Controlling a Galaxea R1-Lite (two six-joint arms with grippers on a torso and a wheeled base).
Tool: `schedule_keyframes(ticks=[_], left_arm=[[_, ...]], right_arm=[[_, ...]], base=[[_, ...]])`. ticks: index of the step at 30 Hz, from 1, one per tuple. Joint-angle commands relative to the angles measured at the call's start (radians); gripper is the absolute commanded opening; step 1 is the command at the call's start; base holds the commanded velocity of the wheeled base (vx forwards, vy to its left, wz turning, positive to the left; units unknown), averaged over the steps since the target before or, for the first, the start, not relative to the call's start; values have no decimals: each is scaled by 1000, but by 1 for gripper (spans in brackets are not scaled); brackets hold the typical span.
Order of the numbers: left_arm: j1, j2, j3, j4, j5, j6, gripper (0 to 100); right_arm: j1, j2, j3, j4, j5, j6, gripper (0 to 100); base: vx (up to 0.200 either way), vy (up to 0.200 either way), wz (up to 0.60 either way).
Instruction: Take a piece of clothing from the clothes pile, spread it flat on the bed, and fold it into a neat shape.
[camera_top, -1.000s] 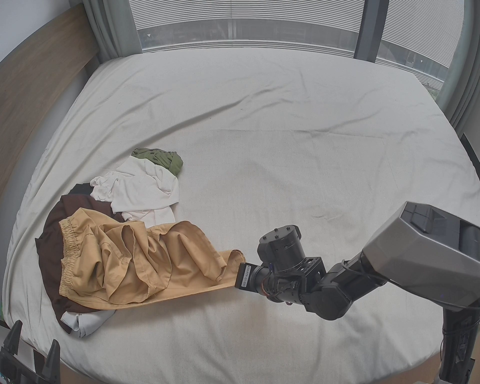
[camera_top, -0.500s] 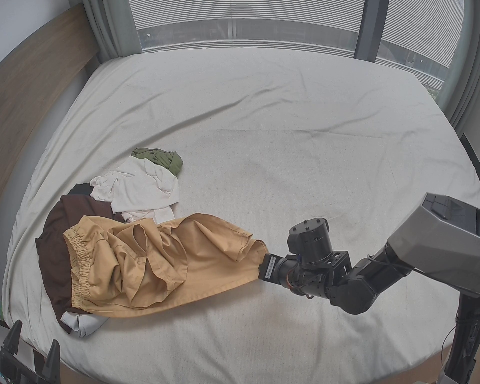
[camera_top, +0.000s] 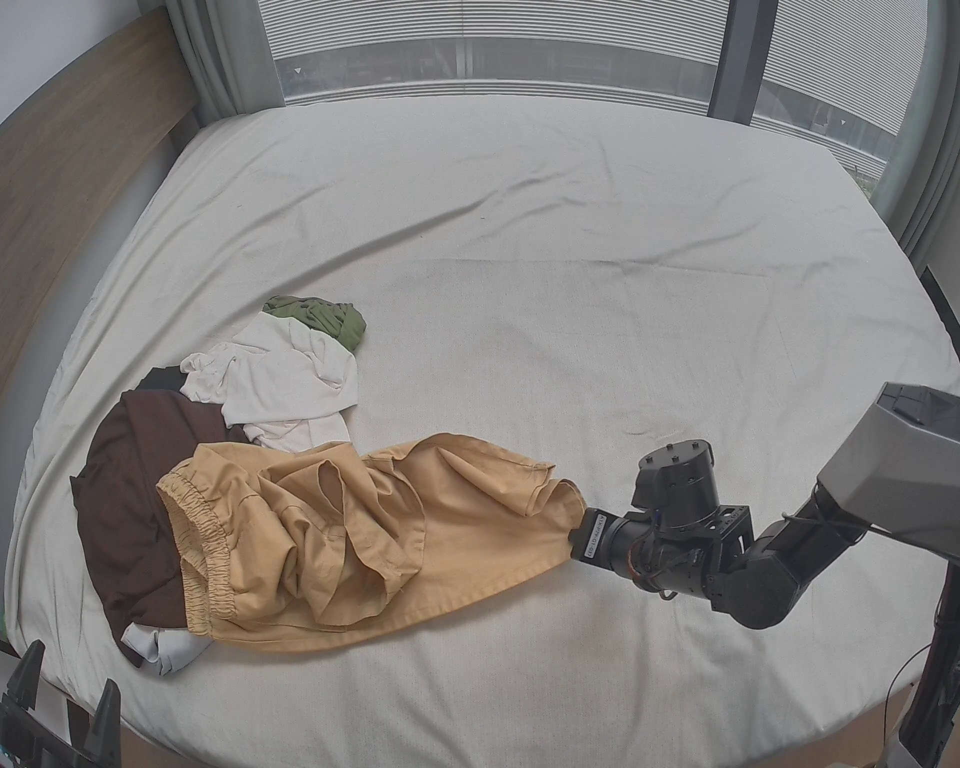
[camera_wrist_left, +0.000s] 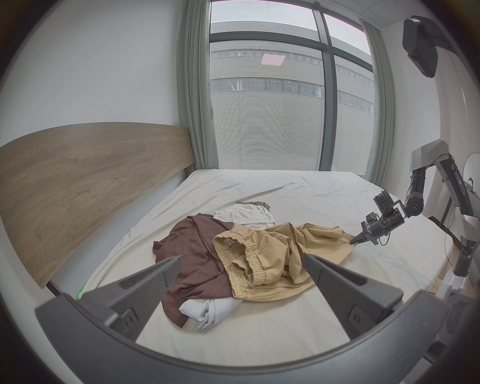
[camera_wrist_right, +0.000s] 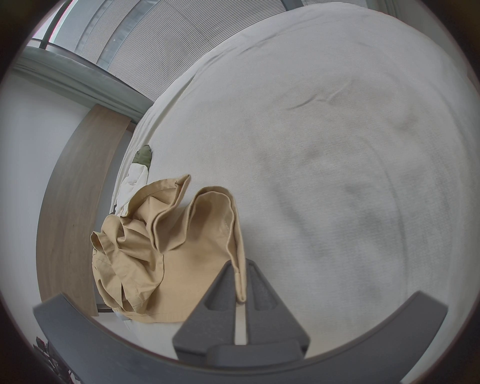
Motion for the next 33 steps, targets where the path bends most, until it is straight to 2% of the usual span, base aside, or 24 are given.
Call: schedule_keyframes(ticks=[1, 6, 33], left_arm=[[0, -16, 18, 0, 0, 0, 100], [0, -16, 18, 0, 0, 0, 100], [0, -16, 18, 0, 0, 0, 100]], right_arm=[[-30, -14, 76, -42, 4, -26, 0], [-44, -34, 162, -104, 4, -60, 0], [-141, -166, 472, -145, 10, -160, 0]], base=[[0, 0, 0], [0, 0, 0], [0, 0, 0]])
